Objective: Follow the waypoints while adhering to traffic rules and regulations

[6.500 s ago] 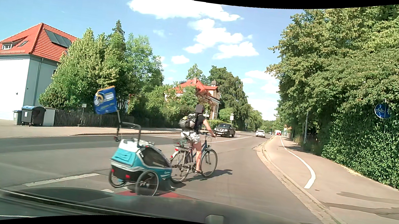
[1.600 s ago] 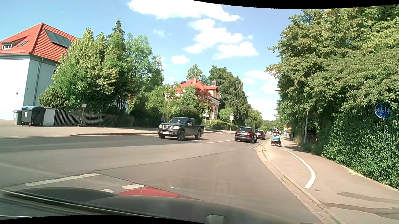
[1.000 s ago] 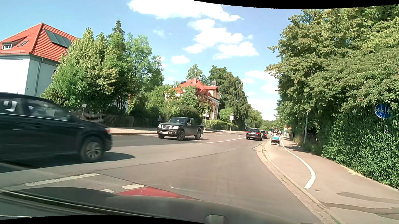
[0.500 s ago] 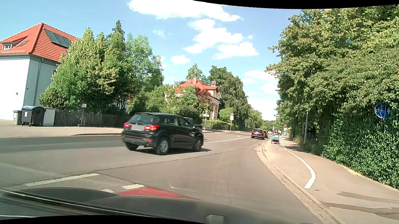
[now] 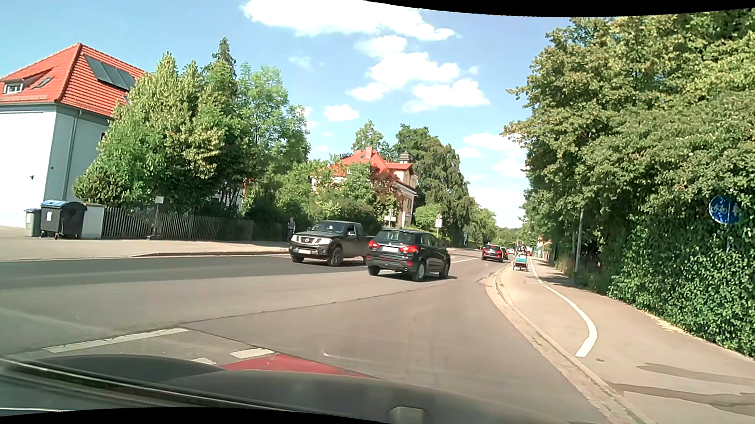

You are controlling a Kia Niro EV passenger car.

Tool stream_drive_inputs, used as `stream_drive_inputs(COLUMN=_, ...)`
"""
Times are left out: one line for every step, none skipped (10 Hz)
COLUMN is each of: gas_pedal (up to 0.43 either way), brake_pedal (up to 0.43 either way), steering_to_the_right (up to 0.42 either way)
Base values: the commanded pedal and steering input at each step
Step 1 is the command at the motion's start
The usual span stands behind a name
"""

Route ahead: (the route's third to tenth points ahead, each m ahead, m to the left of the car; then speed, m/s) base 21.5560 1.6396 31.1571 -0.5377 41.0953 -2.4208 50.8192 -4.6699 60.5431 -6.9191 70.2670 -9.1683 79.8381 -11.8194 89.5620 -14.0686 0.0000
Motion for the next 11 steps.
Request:
stream_drive_inputs(gas_pedal=0.000, brake_pedal=0.628, steering_to_the_right=0.031)
stream_drive_inputs(gas_pedal=0.000, brake_pedal=0.628, steering_to_the_right=0.031)
stream_drive_inputs(gas_pedal=0.000, brake_pedal=0.622, steering_to_the_right=0.031)
stream_drive_inputs(gas_pedal=0.000, brake_pedal=0.622, steering_to_the_right=0.031)
stream_drive_inputs(gas_pedal=0.000, brake_pedal=0.622, steering_to_the_right=0.031)
stream_drive_inputs(gas_pedal=0.000, brake_pedal=0.622, steering_to_the_right=0.031)
stream_drive_inputs(gas_pedal=0.000, brake_pedal=0.622, steering_to_the_right=0.031)
stream_drive_inputs(gas_pedal=0.000, brake_pedal=0.622, steering_to_the_right=0.031)
stream_drive_inputs(gas_pedal=0.000, brake_pedal=0.622, steering_to_the_right=0.031)
stream_drive_inputs(gas_pedal=0.000, brake_pedal=0.628, steering_to_the_right=0.031)
stream_drive_inputs(gas_pedal=0.000, brake_pedal=0.622, steering_to_the_right=0.031)
